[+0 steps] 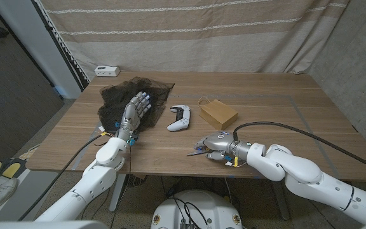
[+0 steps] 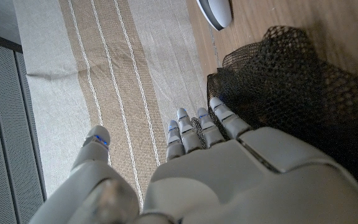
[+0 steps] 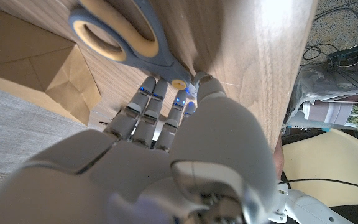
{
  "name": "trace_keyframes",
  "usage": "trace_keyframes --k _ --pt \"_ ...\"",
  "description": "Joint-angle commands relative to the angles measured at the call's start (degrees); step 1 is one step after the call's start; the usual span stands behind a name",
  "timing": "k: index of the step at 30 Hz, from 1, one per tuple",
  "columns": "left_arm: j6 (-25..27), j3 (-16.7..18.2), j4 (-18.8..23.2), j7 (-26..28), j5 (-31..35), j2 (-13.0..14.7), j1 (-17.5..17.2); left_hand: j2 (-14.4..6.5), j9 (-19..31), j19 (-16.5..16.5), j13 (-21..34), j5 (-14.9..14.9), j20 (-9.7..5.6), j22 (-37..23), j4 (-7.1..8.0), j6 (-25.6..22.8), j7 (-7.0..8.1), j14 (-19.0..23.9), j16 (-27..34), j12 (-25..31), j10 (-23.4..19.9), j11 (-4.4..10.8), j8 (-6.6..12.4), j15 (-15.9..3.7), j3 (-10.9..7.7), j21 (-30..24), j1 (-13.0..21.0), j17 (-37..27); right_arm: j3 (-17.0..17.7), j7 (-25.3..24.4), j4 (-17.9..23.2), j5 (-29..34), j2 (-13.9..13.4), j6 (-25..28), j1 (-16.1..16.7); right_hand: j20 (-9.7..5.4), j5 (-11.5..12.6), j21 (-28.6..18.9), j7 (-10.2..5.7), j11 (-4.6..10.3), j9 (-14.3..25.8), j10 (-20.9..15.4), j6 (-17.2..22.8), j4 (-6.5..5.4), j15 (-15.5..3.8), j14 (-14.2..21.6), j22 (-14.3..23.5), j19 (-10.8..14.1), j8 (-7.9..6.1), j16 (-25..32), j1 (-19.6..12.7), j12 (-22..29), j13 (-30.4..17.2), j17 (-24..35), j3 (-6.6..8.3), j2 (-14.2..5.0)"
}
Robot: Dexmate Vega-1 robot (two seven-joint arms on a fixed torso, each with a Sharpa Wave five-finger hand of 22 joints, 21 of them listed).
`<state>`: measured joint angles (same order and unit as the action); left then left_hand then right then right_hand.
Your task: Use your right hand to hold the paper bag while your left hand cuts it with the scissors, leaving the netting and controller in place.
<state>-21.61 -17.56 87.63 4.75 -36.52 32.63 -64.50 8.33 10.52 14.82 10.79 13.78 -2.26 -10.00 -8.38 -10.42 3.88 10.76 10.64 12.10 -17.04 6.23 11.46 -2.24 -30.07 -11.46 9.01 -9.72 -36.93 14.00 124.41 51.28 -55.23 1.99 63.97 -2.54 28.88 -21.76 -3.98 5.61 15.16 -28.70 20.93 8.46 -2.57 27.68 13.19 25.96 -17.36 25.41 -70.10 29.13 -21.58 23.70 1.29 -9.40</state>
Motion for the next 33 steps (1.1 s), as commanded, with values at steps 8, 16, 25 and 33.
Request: trace_keyframes --k 8,16,25,33 --pt "-0.49 0.58 0.81 0.44 -0.08 0.29 -1.12 -0.31 0.28 0.38 0.33 0.29 -4.01 -0.19 0.07 -0.29 0.23 0.59 -0.14 -0.07 -0.36 -0.11 -0.17 -5.77 0.21 0.20 -0.12 -0.26 -2.08 -0.52 -3.41 -0.64 1.42 -1.44 -1.12 -7.58 -1.64 -4.93 0.31 2.42 1.53 -7.48 2.12 -0.18 -11.23 8.13 1.08 5.55 -1.13 3.15 -2.90 3.55 -0.81 2.63 0.36 0.80" --pt "-0.78 0.63 0.84 0.55 0.06 0.20 -1.34 -0.31 0.28 0.37 0.33 0.31 -3.98 -0.19 0.08 -0.36 0.18 0.57 -0.14 -0.07 -0.39 0.01 -0.15 -5.78 0.27 0.21 -0.14 -0.26 -2.80 -0.82 -4.79 -1.06 1.56 -2.52 -1.89 -8.57 -2.27 -7.82 0.52 3.66 2.38 -8.26 -0.05 -0.29 -11.31 12.46 1.79 7.76 -0.33 4.00 -4.37 3.82 -0.90 3.21 0.59 0.55" --pt "-0.89 0.72 1.02 0.83 0.12 0.09 -1.54 -0.32 0.28 0.38 0.33 0.33 -3.99 -0.19 0.10 -0.60 0.10 0.60 -0.13 -0.06 -0.44 0.01 -0.07 -5.74 0.36 0.20 -0.18 -0.26 -3.66 -1.38 -6.49 -1.71 2.05 -3.93 -2.81 -8.64 -3.18 -11.56 0.79 3.43 3.42 -7.36 -0.16 -0.18 -11.40 18.87 2.80 9.73 -0.33 5.31 -6.63 3.41 -0.96 3.55 0.90 0.54" --pt "-1.05 0.74 0.78 0.81 0.00 -0.15 -1.51 -0.34 0.28 0.40 0.34 0.35 -4.00 -0.19 0.13 -0.66 -0.01 0.59 -0.14 -0.09 -0.40 -0.21 -0.06 -5.76 0.44 0.19 -0.24 -0.26 -3.96 -1.71 -7.91 -3.40 2.59 -4.65 -3.44 -8.75 -4.35 -14.80 0.65 4.05 4.23 -12.28 0.61 0.06 -11.43 21.79 4.15 9.66 -0.67 6.28 -9.14 4.32 0.07 5.21 1.20 0.75"
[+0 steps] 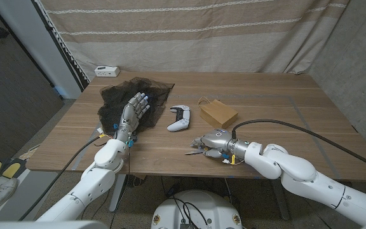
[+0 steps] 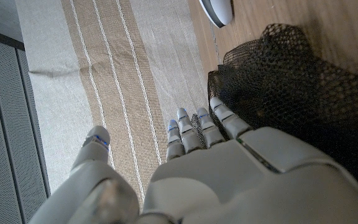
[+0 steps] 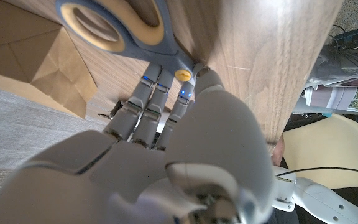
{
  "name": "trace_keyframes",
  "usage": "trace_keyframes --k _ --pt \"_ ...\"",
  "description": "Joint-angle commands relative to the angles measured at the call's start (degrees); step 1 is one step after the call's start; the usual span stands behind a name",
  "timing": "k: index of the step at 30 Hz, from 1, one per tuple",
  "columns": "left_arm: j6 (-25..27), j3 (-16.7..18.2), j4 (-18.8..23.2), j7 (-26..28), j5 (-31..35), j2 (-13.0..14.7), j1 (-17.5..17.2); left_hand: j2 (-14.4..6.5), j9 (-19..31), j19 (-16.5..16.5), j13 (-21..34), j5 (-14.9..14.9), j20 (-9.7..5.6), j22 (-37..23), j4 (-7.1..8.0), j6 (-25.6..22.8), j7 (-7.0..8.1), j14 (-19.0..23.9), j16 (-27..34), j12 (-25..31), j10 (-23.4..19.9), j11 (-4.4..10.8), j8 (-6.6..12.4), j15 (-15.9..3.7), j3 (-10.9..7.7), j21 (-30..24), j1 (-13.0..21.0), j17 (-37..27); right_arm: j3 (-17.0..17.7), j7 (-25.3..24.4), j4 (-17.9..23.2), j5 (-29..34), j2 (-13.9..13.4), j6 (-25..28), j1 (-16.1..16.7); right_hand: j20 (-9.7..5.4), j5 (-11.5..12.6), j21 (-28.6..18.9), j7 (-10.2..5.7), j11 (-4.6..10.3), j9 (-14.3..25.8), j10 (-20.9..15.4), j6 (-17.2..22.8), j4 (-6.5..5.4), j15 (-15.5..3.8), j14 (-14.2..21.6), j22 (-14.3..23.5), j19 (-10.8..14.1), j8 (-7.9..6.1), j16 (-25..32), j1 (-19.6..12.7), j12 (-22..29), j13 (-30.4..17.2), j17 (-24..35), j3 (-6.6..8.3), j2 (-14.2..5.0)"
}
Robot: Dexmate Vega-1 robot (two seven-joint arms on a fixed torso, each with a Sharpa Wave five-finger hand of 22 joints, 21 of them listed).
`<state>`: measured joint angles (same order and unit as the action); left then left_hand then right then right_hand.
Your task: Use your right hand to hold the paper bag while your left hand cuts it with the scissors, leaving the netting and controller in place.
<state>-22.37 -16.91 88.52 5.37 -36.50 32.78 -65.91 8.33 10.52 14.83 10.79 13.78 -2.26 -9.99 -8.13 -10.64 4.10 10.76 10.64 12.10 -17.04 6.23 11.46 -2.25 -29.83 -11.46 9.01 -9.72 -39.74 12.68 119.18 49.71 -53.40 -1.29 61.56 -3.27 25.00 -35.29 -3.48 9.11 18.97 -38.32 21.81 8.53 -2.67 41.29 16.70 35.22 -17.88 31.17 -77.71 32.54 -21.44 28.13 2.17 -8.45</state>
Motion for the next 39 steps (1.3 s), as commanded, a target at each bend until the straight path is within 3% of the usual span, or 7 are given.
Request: trace_keyframes --k 1,5,9,16,17,39 --pt "-0.31 0.06 -0.16 0.12 -0.08 -0.34 -0.08 -0.34 0.28 0.39 0.34 0.35 -3.98 -0.20 -0.12 -0.46 -0.24 0.59 -0.14 -0.09 -0.41 -0.20 -0.05 -5.77 0.21 0.19 -0.24 -0.26 -1.24 -0.43 -2.70 -1.62 0.76 -1.35 -1.09 -8.03 -0.54 -1.47 0.17 0.74 0.47 -2.83 -0.38 0.00 -11.32 8.30 0.74 0.36 -0.10 0.58 -1.67 1.04 -0.18 0.93 0.32 -0.15" --pt "-0.29 0.00 -0.31 0.06 -0.15 -0.42 -0.04 -0.35 0.28 0.38 0.34 0.36 -3.99 -0.20 -0.11 -0.48 -0.22 0.61 -0.13 -0.08 -0.43 -0.10 -0.05 -5.76 0.24 0.20 -0.27 -0.27 -1.17 -0.96 -3.15 -2.69 0.91 -1.77 -1.25 -8.18 -0.88 -2.91 0.02 1.39 0.77 -3.63 -0.04 0.33 -11.32 9.09 1.42 0.33 -0.12 0.95 -3.12 1.89 -1.07 1.87 0.57 -0.03" --pt "-0.40 0.06 -0.38 0.17 -0.10 -0.49 -0.05 -0.35 0.28 0.39 0.34 0.37 -3.99 -0.20 -0.09 -0.51 -0.29 0.64 -0.12 -0.06 -0.49 -0.07 -0.05 -5.78 0.28 0.19 -0.29 -0.27 -0.70 -1.73 -3.37 -4.36 0.89 -2.16 -1.21 -8.20 -1.60 -5.52 -0.52 0.80 1.08 -4.60 1.95 0.62 -11.30 9.29 2.69 0.73 -0.71 1.06 -5.35 2.48 -1.51 3.11 0.88 0.30" --pt "-0.63 0.12 -0.49 0.03 -0.25 -0.61 -0.07 -0.38 0.28 0.41 0.34 0.38 -4.03 -0.20 -0.08 -0.51 -0.25 0.61 -0.13 -0.08 -0.47 0.05 -0.06 -5.72 0.33 0.18 -0.32 -0.27 1.28 -3.03 -2.52 -9.17 0.35 -2.20 -0.30 -8.15 -2.31 -7.76 -0.50 1.34 1.11 -5.64 3.20 0.40 -11.28 9.72 3.80 0.46 -0.87 1.16 -6.47 2.60 -1.17 4.19 0.83 0.58" --pt "-0.59 0.12 -0.44 0.16 -0.20 -0.63 -0.09 -0.38 0.28 0.41 0.34 0.38 -4.05 -0.20 -0.08 -0.51 -0.26 0.60 -0.14 -0.08 -0.46 0.04 -0.06 -5.72 0.33 0.18 -0.32 -0.27 1.53 -3.28 -2.14 -9.28 0.16 -2.07 -0.16 -8.16 -2.45 -8.22 -0.26 0.78 1.11 -6.00 3.58 0.35 -11.28 9.86 4.02 0.39 -0.94 1.21 -6.68 2.68 -1.09 4.42 0.84 0.59" --pt "-0.35 -0.18 -0.62 0.13 -0.52 -1.06 0.00 -0.47 0.27 0.46 0.34 0.42 -4.07 -0.20 -0.03 -0.51 -0.29 0.65 -0.12 -0.10 -0.46 -0.04 -0.11 -5.75 0.48 0.17 -0.38 -0.27 7.47 -10.22 2.37 -15.38 -2.00 -2.30 3.28 -7.98 -4.28 -13.58 -0.04 0.18 0.97 -3.58 3.51 -0.26 -11.25 10.34 6.34 -1.58 0.00 1.17 -8.22 0.81 -0.41 6.94 0.78 0.63"
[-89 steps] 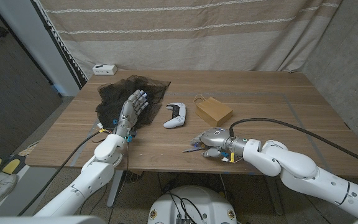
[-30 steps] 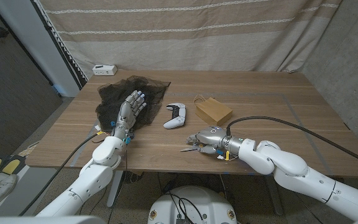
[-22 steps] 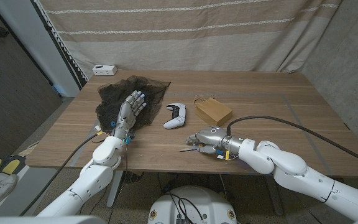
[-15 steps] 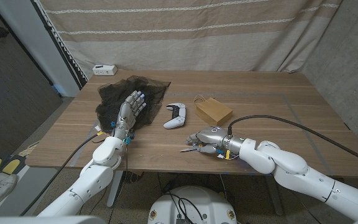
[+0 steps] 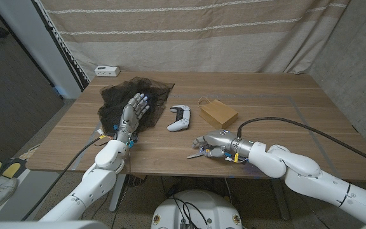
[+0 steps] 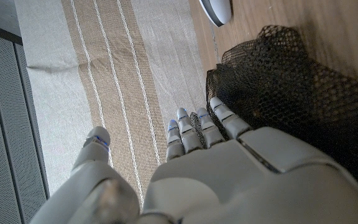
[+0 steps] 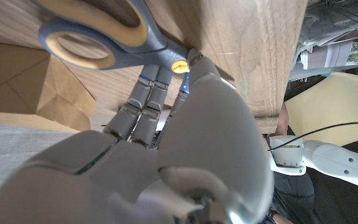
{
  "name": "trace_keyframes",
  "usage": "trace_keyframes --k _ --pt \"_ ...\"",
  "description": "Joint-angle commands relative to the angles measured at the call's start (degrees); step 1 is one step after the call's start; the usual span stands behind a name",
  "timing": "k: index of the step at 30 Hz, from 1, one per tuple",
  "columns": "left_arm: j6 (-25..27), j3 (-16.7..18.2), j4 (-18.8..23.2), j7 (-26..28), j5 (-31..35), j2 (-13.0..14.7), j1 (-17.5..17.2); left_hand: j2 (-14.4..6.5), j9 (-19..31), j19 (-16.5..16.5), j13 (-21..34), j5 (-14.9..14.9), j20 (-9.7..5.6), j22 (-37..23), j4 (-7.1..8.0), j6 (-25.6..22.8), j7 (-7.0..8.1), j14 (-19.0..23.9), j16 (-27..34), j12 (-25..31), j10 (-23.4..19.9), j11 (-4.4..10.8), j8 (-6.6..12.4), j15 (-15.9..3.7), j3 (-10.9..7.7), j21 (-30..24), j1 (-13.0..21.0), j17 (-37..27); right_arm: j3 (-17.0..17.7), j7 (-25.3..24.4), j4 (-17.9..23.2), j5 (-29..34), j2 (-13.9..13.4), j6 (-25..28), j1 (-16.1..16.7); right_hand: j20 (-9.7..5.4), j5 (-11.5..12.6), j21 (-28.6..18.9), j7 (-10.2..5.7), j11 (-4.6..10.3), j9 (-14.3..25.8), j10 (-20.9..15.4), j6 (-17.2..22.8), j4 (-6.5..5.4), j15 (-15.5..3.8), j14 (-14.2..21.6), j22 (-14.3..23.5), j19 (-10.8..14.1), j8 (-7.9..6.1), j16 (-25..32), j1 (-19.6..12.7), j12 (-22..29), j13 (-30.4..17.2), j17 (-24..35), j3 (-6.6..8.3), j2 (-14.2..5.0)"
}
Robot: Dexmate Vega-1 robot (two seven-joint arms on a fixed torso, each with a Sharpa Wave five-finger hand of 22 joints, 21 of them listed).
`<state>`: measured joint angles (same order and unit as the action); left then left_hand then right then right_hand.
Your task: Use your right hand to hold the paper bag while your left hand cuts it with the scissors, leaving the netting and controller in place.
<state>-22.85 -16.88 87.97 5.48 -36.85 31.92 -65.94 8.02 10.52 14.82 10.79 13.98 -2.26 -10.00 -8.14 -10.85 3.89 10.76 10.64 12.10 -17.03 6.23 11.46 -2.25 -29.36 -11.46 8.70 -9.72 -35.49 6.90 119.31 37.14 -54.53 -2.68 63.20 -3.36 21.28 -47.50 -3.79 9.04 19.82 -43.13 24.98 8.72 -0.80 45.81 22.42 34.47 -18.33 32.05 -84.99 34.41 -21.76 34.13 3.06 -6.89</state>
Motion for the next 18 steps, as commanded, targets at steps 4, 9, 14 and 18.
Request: trace_keyframes --k 4,9,14,18 --pt "0.19 -0.32 -0.19 0.02 -0.21 -0.34 0.08 -0.19 0.27 0.46 0.34 0.23 -4.07 -0.20 -0.02 -0.31 -0.06 0.66 -0.13 -0.07 -0.56 -0.10 -0.11 -5.76 0.03 0.17 -0.08 -0.27 3.90 -5.29 2.67 -3.12 -1.03 -1.15 1.95 -7.73 -2.06 -7.88 -0.02 1.03 -0.07 9.73 -1.19 -0.95 -13.08 6.41 2.45 -3.49 1.68 -0.67 -1.24 -7.70 2.72 2.92 -0.26 -0.63" --pt "0.18 -0.36 -0.29 0.05 -0.17 -0.40 0.14 -0.21 0.27 0.47 0.34 0.24 -4.08 -0.20 -0.02 -0.32 -0.06 0.69 -0.12 -0.10 -0.50 -0.13 -0.11 -5.74 0.06 0.17 -0.08 -0.27 4.16 -5.54 2.45 -3.63 -1.18 -2.23 1.87 -7.62 -2.32 -9.39 0.27 0.60 -0.20 11.43 -2.75 -1.06 -13.07 6.62 2.69 -4.38 2.50 -1.08 -1.18 -9.17 3.54 3.35 -0.29 -0.56" --pt "0.19 -0.38 -0.41 0.05 -0.25 -0.47 0.17 -0.23 0.27 0.47 0.34 0.24 -4.09 -0.20 -0.02 -0.36 -0.07 0.67 -0.13 -0.07 -0.57 -0.11 -0.10 -5.78 0.08 0.17 -0.08 -0.27 4.48 -6.23 2.39 -3.91 -0.93 -2.47 2.20 -7.61 -2.43 -10.06 0.57 -0.08 -0.28 11.05 -2.60 -1.13 -13.08 6.55 2.79 -4.89 2.55 -1.28 -1.19 -9.36 3.86 3.57 -0.21 -0.72" --pt "0.20 -0.49 -0.45 0.01 -0.17 -0.52 0.26 -0.24 0.27 0.47 0.34 0.25 -4.09 -0.20 -0.01 -0.38 -0.07 0.74 -0.10 -0.09 -0.54 -0.10 -0.09 -5.79 0.10 0.17 -0.09 -0.27 4.70 -6.34 2.25 -4.51 -0.75 -2.61 2.28 -7.63 -2.53 -10.53 0.71 -0.02 -0.33 11.42 -2.93 -1.15 -13.08 6.57 2.86 -5.22 2.75 -1.35 -1.24 -9.74 4.06 3.76 -0.13 -0.86"
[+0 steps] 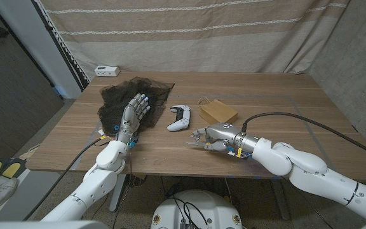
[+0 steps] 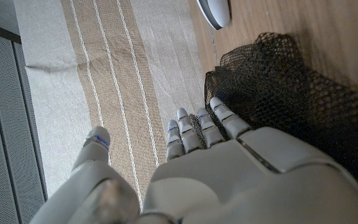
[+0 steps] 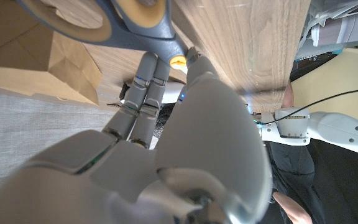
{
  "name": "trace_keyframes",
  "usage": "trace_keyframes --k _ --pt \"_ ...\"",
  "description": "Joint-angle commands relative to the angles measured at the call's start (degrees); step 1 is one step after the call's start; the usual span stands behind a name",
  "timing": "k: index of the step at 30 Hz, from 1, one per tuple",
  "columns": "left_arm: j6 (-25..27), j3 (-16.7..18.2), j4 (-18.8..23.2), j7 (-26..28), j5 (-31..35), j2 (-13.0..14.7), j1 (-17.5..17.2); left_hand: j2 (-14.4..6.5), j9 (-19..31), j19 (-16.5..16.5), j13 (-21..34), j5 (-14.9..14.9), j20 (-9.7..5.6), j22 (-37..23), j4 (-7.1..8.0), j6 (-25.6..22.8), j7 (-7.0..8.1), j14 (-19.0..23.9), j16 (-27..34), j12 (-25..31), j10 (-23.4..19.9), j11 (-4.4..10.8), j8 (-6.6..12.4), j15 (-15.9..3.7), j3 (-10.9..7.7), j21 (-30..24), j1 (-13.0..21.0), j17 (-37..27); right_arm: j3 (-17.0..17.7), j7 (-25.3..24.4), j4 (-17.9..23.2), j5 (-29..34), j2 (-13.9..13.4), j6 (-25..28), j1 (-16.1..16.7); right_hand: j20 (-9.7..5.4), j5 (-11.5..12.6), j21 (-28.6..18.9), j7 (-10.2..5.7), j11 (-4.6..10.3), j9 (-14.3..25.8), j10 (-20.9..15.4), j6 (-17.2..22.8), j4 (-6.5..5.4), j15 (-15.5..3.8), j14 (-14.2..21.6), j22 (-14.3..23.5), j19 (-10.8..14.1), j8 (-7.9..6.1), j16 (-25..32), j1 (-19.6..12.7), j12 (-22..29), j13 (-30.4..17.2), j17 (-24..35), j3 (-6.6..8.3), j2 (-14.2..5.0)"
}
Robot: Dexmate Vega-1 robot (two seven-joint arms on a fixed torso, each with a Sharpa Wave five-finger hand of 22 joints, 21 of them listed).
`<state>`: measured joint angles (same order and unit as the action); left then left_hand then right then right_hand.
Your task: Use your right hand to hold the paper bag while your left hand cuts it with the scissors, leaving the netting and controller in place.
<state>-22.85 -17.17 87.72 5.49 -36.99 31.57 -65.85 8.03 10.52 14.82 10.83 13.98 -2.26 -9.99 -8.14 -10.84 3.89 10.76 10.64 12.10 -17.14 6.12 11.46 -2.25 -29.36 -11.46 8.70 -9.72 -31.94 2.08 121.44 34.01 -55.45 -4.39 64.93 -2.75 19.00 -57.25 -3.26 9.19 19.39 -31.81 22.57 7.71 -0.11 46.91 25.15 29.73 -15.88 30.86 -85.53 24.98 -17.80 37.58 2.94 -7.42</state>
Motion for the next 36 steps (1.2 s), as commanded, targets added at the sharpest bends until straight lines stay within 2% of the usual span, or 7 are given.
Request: trace_keyframes --k 1,7,9,14,36 --pt "0.15 -0.24 -0.24 -0.01 0.03 -0.20 0.22 -0.25 0.27 0.48 0.31 0.24 -4.09 -0.20 -0.01 -0.39 -0.04 0.74 -0.10 -0.09 -0.44 0.00 -0.09 -5.79 0.11 0.17 -0.09 -0.27 1.25 -1.81 0.04 -1.55 0.25 -1.03 0.64 -8.23 -0.28 -0.90 0.19 -0.11 0.08 0.32 -0.50 -0.14 -13.76 5.46 0.15 -0.56 0.31 -0.19 -0.71 -0.46 0.16 0.35 0.01 -0.34" --pt "0.24 -0.34 -0.32 -0.08 -0.03 -0.30 0.42 -0.27 0.27 0.48 0.31 0.25 -4.10 -0.20 -0.01 -0.33 -0.09 0.72 -0.12 -0.09 -0.44 0.15 -0.13 -5.76 0.14 0.17 -0.09 -0.27 1.84 -2.50 -0.03 -2.87 0.60 -1.35 0.93 -8.22 -0.44 -1.58 0.31 -0.73 -0.01 0.59 -0.92 -0.17 -13.76 5.52 0.23 -0.98 0.59 -0.26 -0.72 -0.89 0.44 0.64 0.06 -0.40" --pt "0.23 -0.39 -0.39 -0.09 0.06 -0.29 0.51 -0.28 0.27 0.48 0.31 0.25 -4.10 -0.20 -0.01 -0.34 -0.09 0.70 -0.13 -0.09 -0.45 0.21 -0.13 -5.70 0.15 0.17 -0.09 -0.27 2.12 -2.76 0.04 -3.49 0.71 -1.48 1.08 -8.21 -0.52 -1.92 0.40 -0.42 -0.06 0.71 -1.10 -0.18 -13.76 5.54 0.26 -1.17 0.72 -0.30 -0.72 -1.09 0.58 0.78 0.07 -0.39" --pt "0.16 -0.39 -0.49 -0.09 -0.01 -0.43 0.68 -0.30 0.27 0.49 0.31 0.26 -4.15 -0.20 -0.01 -0.33 -0.06 0.72 -0.12 -0.09 -0.46 0.05 -0.13 -5.73 0.18 0.17 -0.08 -0.26 3.15 -4.13 -0.08 -5.73 1.31 -2.19 1.48 -8.16 -0.66 -2.50 0.72 -0.73 -0.16 1.04 -1.61 -0.17 -13.75 5.49 0.29 -1.45 1.02 -0.45 -0.70 -1.48 0.80 0.98 0.07 -0.31" --pt "-0.16 -0.43 0.16 0.68 0.53 -0.75 0.78 -0.37 0.27 0.51 0.31 0.30 -4.18 -0.19 -0.03 -0.37 -0.08 0.77 -0.12 -0.11 -0.45 0.02 -0.14 -5.77 0.28 0.17 -0.04 -0.26 5.74 -6.91 -0.72 -8.06 1.48 -5.29 1.77 -8.07 -0.94 -4.11 0.69 -0.50 -0.42 1.32 -2.71 -0.19 -13.74 5.64 0.31 -2.42 1.73 -0.77 -0.72 -2.27 1.31 1.56 0.22 -0.34"
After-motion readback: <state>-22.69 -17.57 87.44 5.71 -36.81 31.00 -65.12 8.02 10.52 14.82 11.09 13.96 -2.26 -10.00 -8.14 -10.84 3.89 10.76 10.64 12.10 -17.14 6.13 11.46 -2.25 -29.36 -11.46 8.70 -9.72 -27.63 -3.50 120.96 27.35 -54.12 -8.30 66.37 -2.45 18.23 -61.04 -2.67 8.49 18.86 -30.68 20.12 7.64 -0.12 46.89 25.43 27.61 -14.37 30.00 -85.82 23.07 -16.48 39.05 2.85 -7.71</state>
